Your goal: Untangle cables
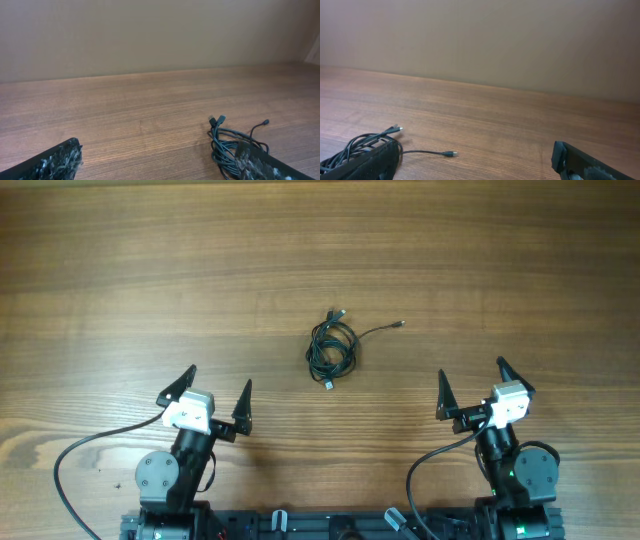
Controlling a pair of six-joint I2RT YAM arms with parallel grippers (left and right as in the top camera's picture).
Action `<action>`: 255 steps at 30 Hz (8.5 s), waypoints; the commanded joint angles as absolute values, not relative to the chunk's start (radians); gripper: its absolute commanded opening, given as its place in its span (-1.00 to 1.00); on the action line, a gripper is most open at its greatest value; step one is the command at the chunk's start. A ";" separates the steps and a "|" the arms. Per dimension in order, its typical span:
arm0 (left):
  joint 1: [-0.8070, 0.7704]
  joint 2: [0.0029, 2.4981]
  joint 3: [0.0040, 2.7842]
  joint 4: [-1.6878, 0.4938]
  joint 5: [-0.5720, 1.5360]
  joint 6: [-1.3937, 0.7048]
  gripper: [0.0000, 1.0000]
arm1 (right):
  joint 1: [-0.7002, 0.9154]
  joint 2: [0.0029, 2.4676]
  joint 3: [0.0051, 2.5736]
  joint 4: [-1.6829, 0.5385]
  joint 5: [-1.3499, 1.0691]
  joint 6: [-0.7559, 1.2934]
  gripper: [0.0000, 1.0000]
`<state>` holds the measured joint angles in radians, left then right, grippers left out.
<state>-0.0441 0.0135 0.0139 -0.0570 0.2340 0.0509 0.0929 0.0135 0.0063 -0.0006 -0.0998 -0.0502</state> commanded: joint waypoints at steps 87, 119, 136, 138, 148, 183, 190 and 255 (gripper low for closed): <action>-0.049 0.928 0.853 -0.811 0.292 -0.139 1.00 | 0.087 0.981 0.684 -0.564 -0.128 0.030 0.99; -0.406 1.751 0.852 -0.208 0.279 -0.749 0.90 | 0.087 1.013 0.682 -0.537 -0.184 0.142 1.00; -0.500 1.753 0.852 -0.264 0.234 -0.748 -0.92 | 0.087 1.038 0.682 -0.530 -0.185 0.307 1.00; -0.500 1.733 0.860 -0.250 0.243 -0.736 -0.92 | 0.087 1.038 0.682 -0.508 -0.218 0.341 1.00; -0.552 1.569 0.889 -0.216 0.535 -0.658 -0.92 | 0.089 1.088 0.682 -0.344 -0.526 0.347 1.00; -0.648 1.569 0.889 -0.081 0.581 -0.659 -0.92 | 0.089 1.347 0.679 -0.362 -0.303 0.447 0.54; -0.647 1.569 0.889 -0.021 0.663 -0.712 -0.92 | 0.089 1.347 0.678 -0.359 -0.303 0.447 0.46; -0.620 1.569 0.888 -0.417 0.305 -0.553 -0.89 | 0.178 1.452 0.678 -0.496 -0.346 0.601 0.24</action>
<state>-0.6163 1.5799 0.8841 -0.4126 0.3225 -0.5720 0.1726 1.4429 0.6647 -0.4828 -0.3931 0.5983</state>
